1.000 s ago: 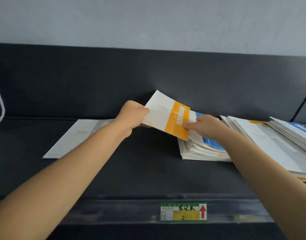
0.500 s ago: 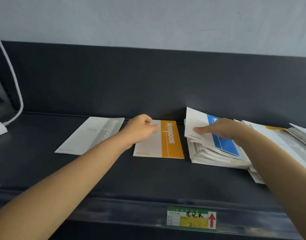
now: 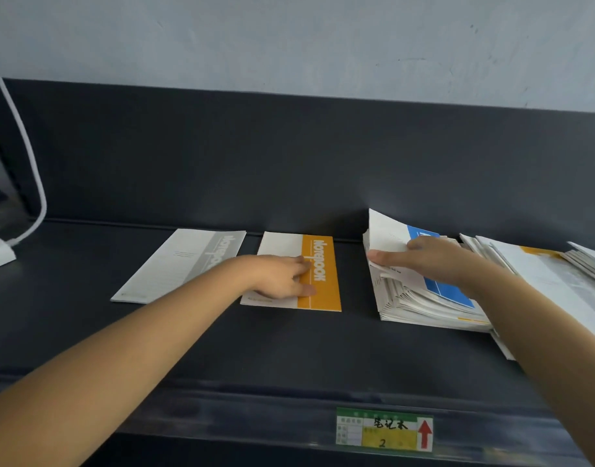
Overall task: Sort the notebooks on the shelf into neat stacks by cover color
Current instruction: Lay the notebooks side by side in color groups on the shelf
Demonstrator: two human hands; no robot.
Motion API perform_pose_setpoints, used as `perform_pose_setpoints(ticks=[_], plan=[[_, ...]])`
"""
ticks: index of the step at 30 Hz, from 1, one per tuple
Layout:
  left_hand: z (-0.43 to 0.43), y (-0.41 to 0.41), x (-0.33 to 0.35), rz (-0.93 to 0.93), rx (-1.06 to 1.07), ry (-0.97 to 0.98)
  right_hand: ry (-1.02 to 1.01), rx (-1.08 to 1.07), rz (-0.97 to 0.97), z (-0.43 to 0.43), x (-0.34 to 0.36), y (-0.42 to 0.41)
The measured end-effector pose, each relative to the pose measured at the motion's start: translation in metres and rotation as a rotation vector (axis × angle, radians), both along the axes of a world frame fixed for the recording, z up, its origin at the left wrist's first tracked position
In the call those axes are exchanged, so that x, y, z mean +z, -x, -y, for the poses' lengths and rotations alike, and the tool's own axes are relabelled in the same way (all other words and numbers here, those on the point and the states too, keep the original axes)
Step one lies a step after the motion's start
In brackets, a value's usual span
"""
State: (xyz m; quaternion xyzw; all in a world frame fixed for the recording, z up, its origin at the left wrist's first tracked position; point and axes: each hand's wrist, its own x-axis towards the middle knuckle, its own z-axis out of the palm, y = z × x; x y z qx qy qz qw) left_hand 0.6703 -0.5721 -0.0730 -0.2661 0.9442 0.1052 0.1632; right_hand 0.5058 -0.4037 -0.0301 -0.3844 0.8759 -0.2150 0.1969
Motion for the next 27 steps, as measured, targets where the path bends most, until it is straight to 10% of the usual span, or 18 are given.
perform_pose_setpoints(ticks=[9, 22, 27], plan=[[0.028, -0.049, -0.018, -0.028, 0.331, 0.018, -0.064, -0.013, -0.134, 0.020, 0.006, -0.031], [0.056, -0.083, -0.020, 0.005, 0.261, 0.017, 0.005, 0.165, -1.175, 0.058, 0.001, -0.106], [0.061, -0.100, -0.017, -0.004, 0.286, 0.012, -0.162, 0.332, -0.917, 0.081, -0.035, -0.128]])
